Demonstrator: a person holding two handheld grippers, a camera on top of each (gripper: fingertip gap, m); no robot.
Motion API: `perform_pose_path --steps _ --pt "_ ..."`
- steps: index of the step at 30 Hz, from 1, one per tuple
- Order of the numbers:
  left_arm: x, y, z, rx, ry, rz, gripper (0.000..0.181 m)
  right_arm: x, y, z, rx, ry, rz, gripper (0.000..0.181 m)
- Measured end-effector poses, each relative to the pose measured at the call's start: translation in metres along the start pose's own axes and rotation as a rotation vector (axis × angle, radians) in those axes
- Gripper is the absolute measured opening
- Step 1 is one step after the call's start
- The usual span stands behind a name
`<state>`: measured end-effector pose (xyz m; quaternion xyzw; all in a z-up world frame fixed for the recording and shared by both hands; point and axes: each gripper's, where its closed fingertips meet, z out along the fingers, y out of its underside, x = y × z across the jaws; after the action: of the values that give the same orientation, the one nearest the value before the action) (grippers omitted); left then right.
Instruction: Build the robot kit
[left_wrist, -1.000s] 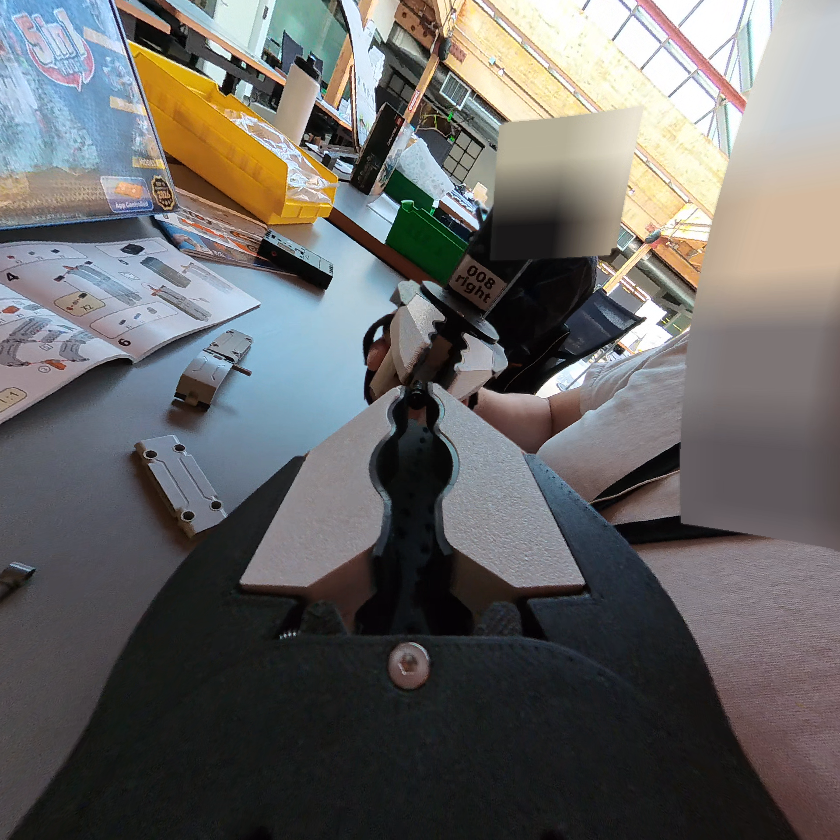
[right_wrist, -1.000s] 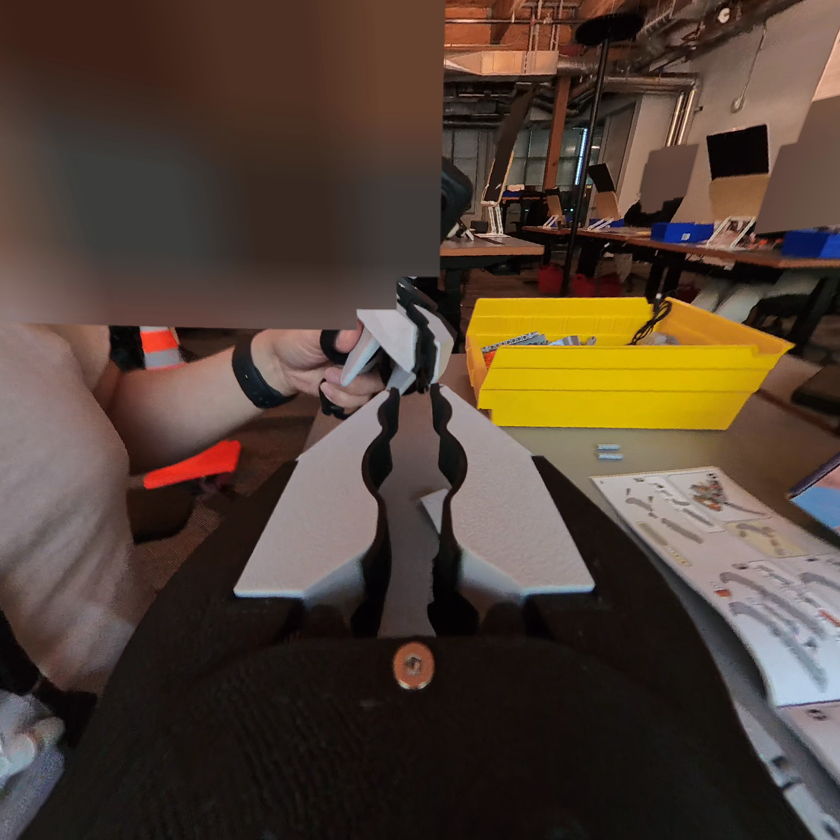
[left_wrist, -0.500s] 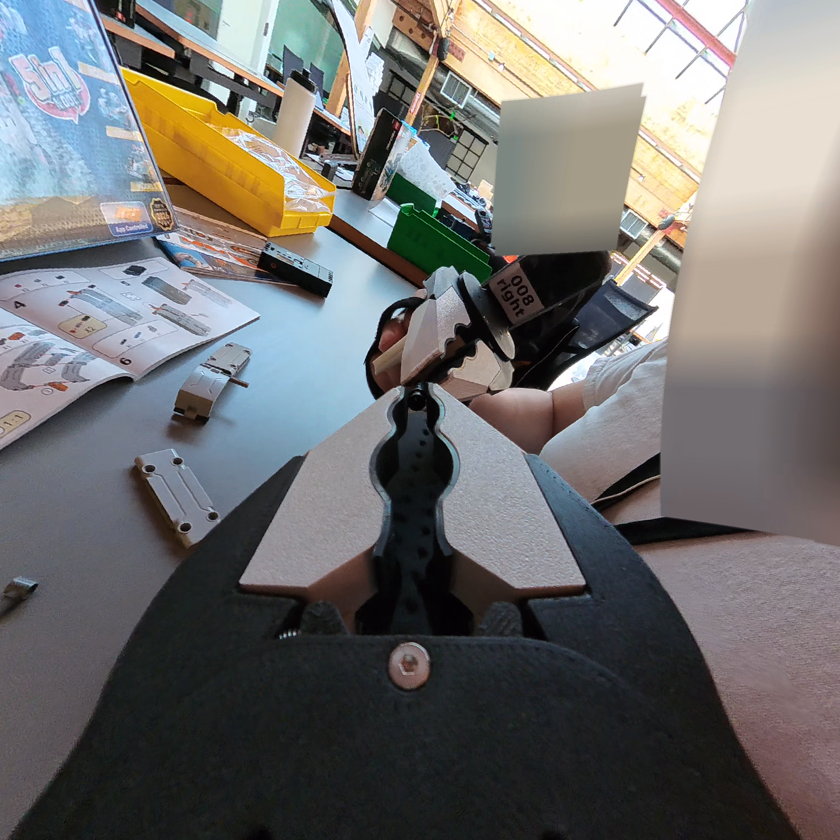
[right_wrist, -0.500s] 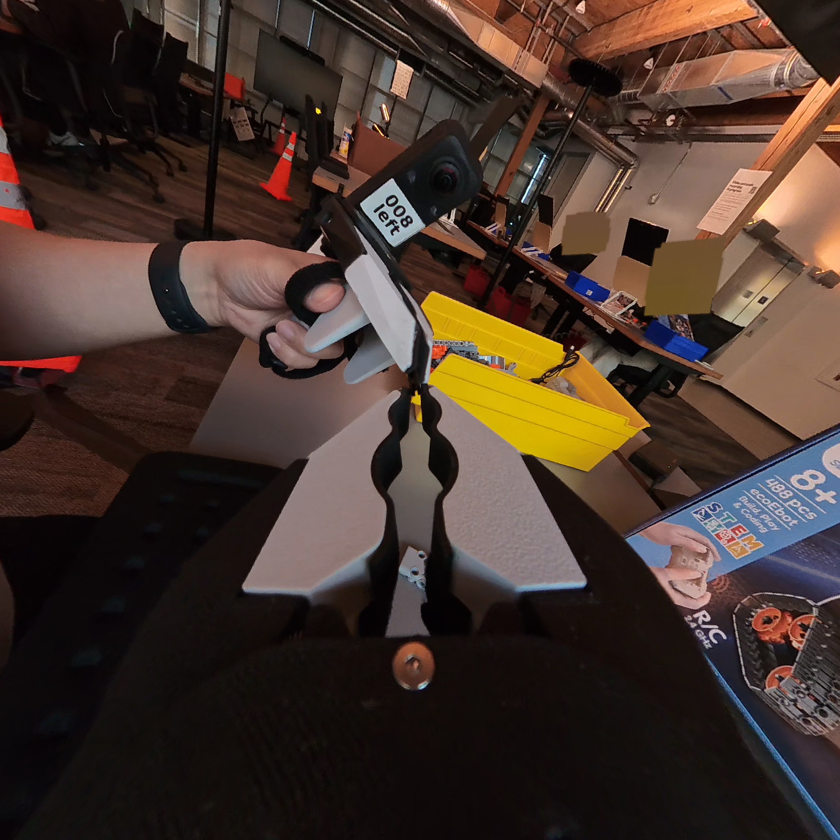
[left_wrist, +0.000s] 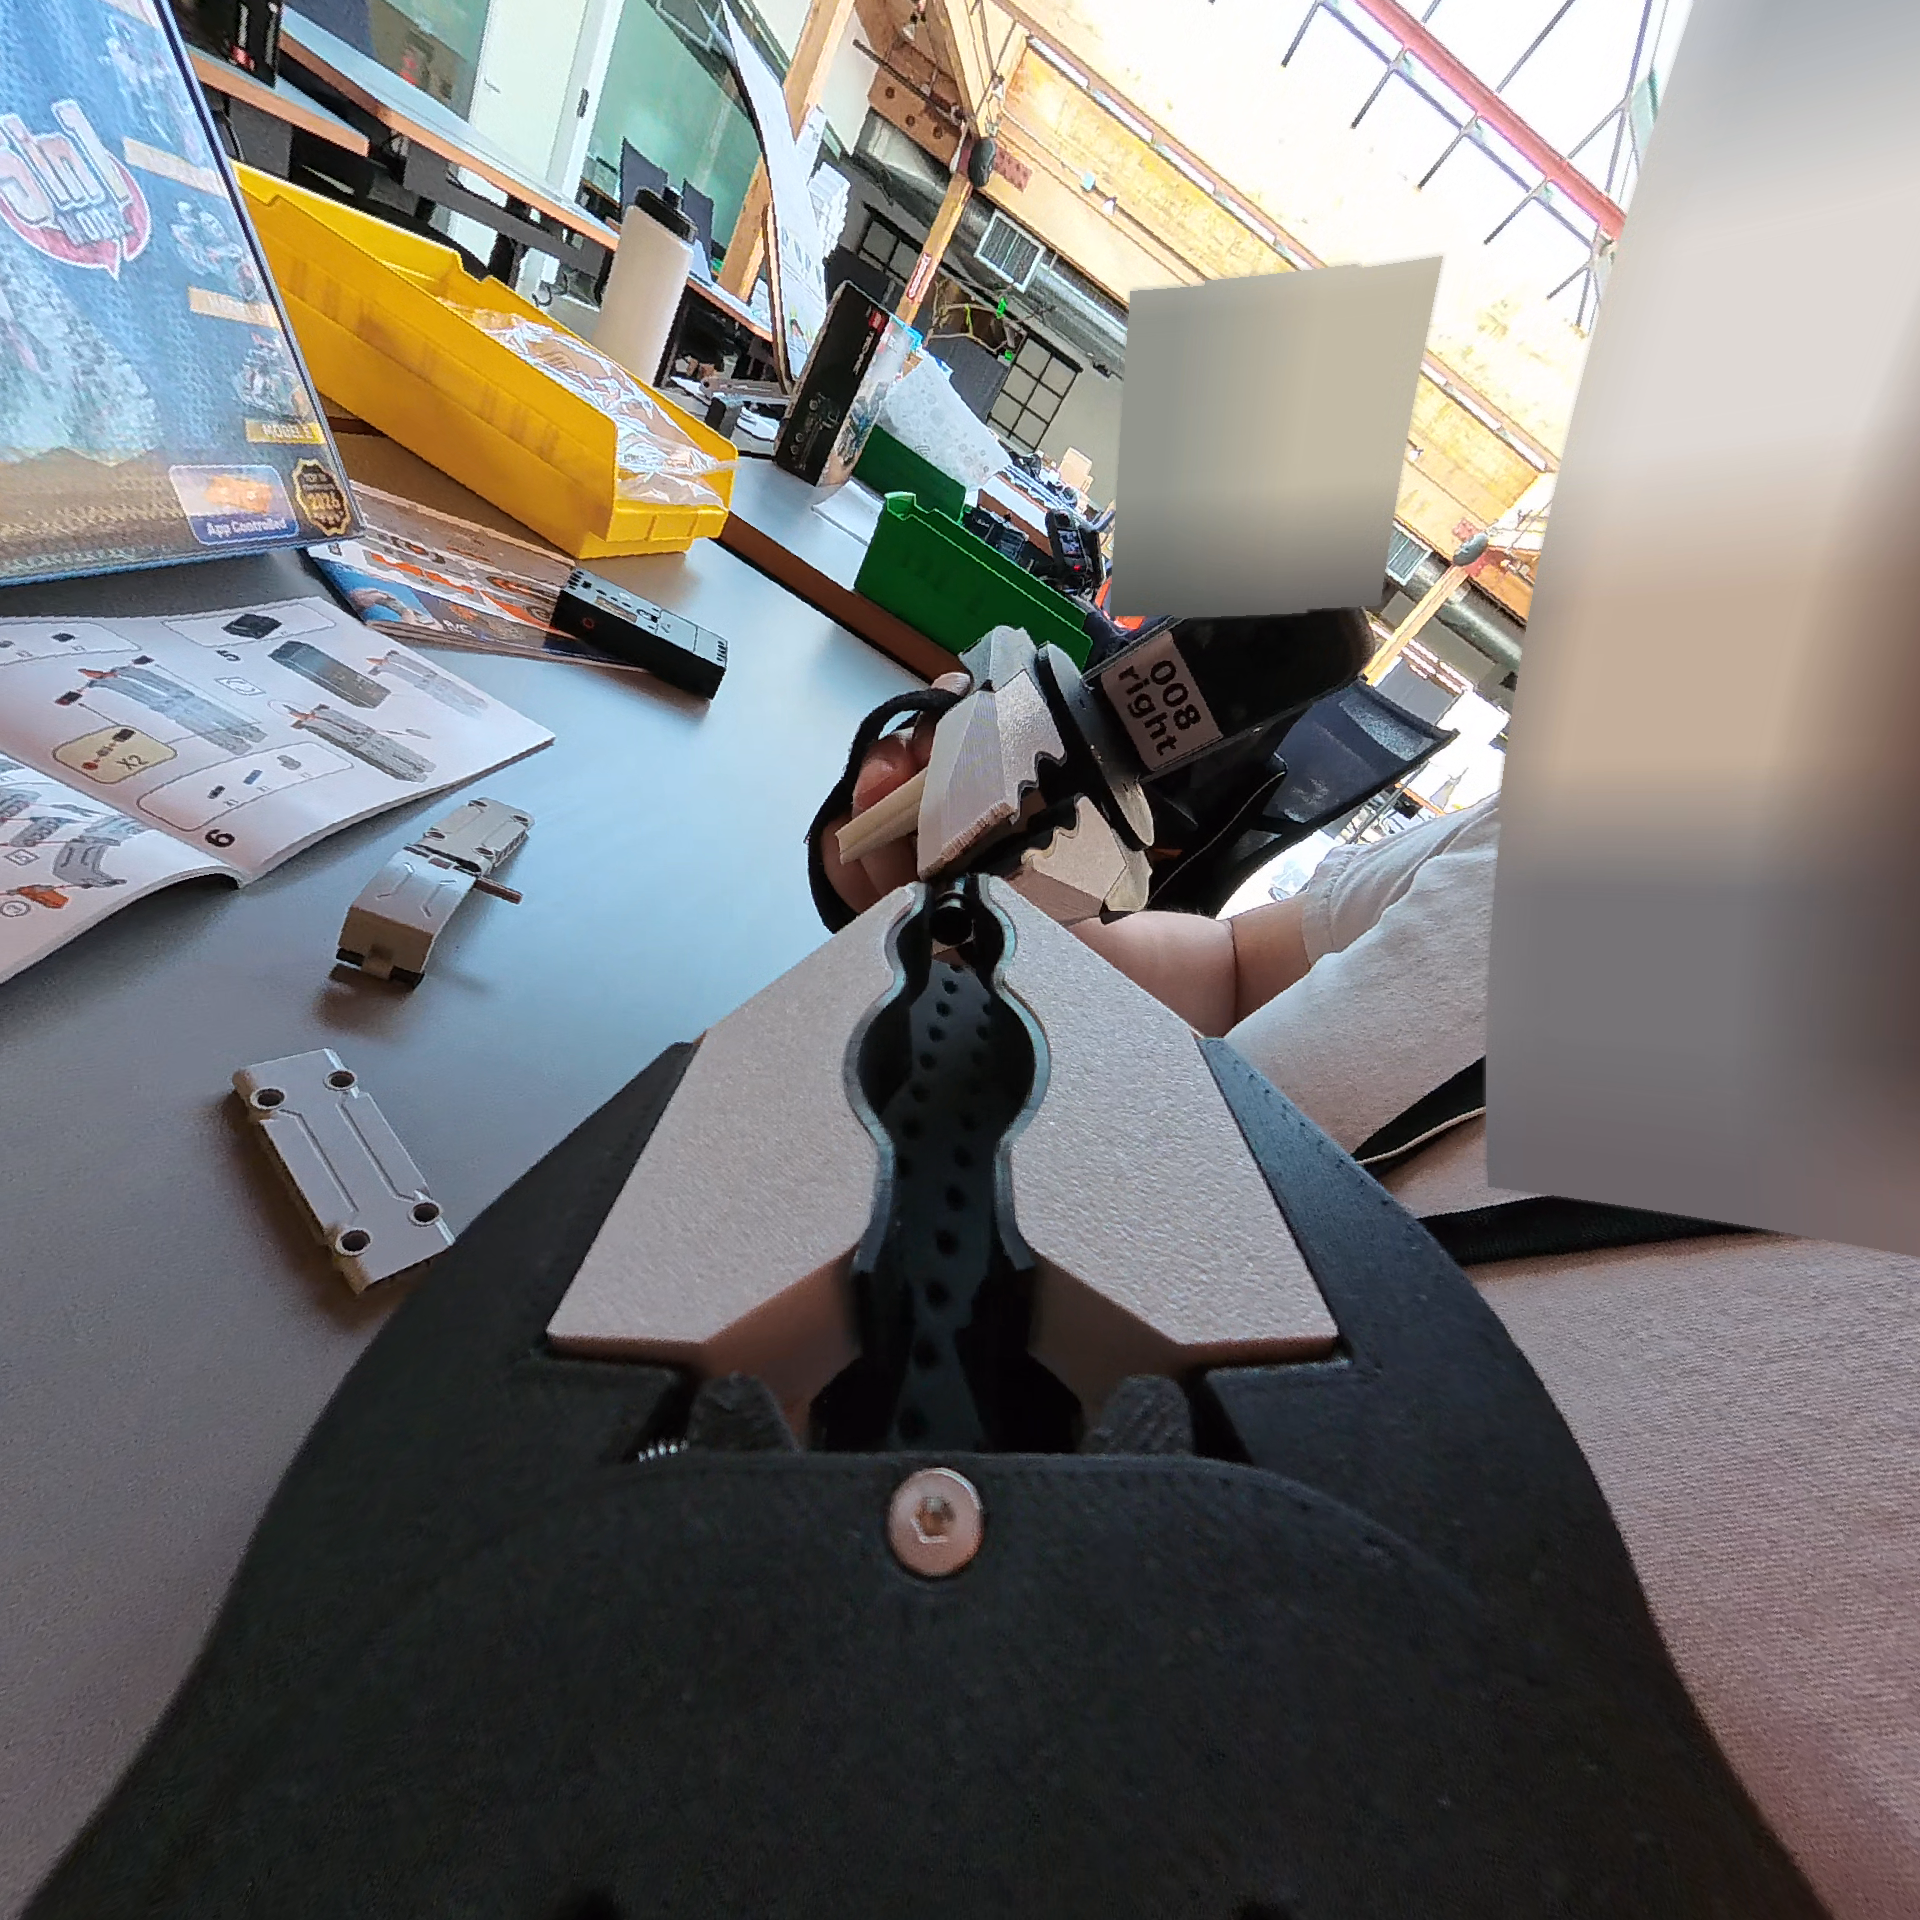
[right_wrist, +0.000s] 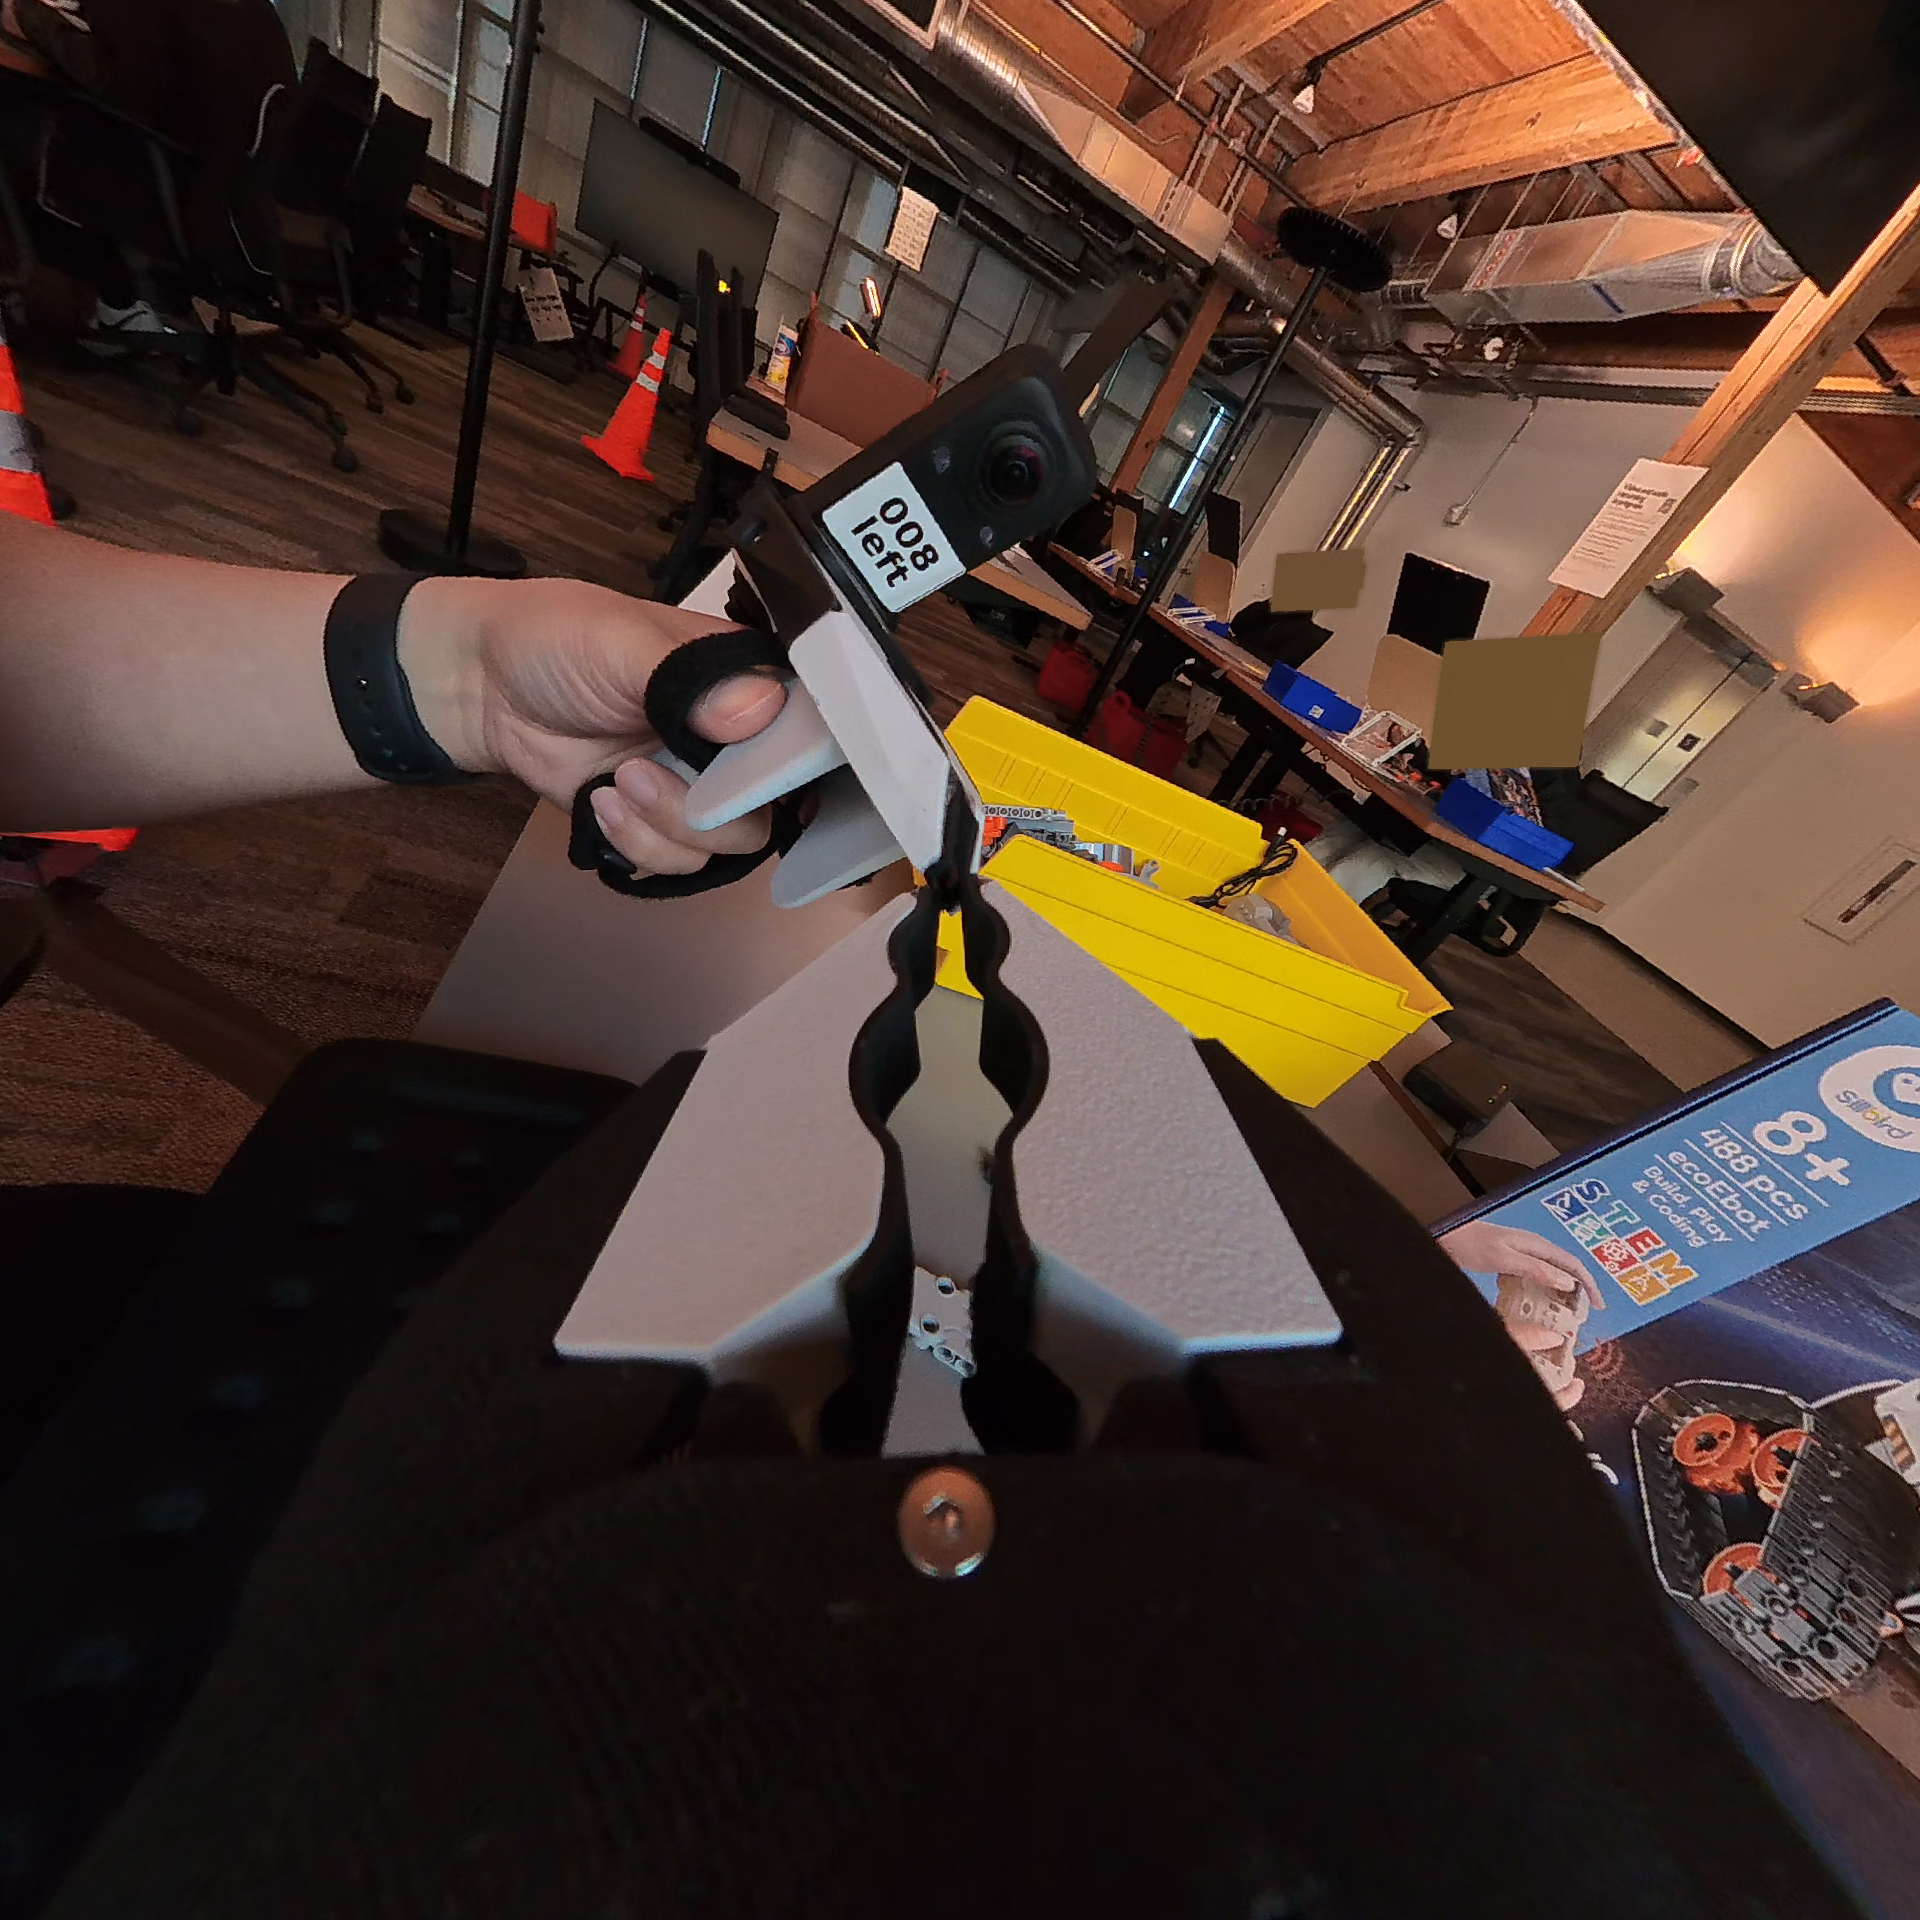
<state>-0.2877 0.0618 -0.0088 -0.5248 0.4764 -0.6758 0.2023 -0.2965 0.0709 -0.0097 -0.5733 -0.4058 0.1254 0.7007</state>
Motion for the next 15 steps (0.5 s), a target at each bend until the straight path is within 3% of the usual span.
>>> perform_pose_path --steps 5,7,9,12,15 --pt "-0.001 0.0 -0.003 -0.001 -0.006 -0.002 0.004 0.0 0.0 0.002 0.017 0.01 0.032 0.004" --pt "-0.006 -0.002 -0.012 0.011 -0.05 0.007 0.004 0.006 0.009 0.003 -0.024 0.047 0.137 0.012" --pt "-0.013 -0.006 -0.03 0.032 -0.116 0.019 0.005 -0.001 0.033 0.006 -0.12 0.027 0.423 0.01" --pt "-0.031 -0.004 -0.063 0.053 -0.26 0.028 0.005 -0.051 0.074 0.017 -0.316 -0.126 0.934 0.013" --pt "-0.054 0.008 -0.088 0.025 -0.374 -0.002 0.005 -0.074 0.096 0.025 -0.474 -0.213 1.172 0.011"
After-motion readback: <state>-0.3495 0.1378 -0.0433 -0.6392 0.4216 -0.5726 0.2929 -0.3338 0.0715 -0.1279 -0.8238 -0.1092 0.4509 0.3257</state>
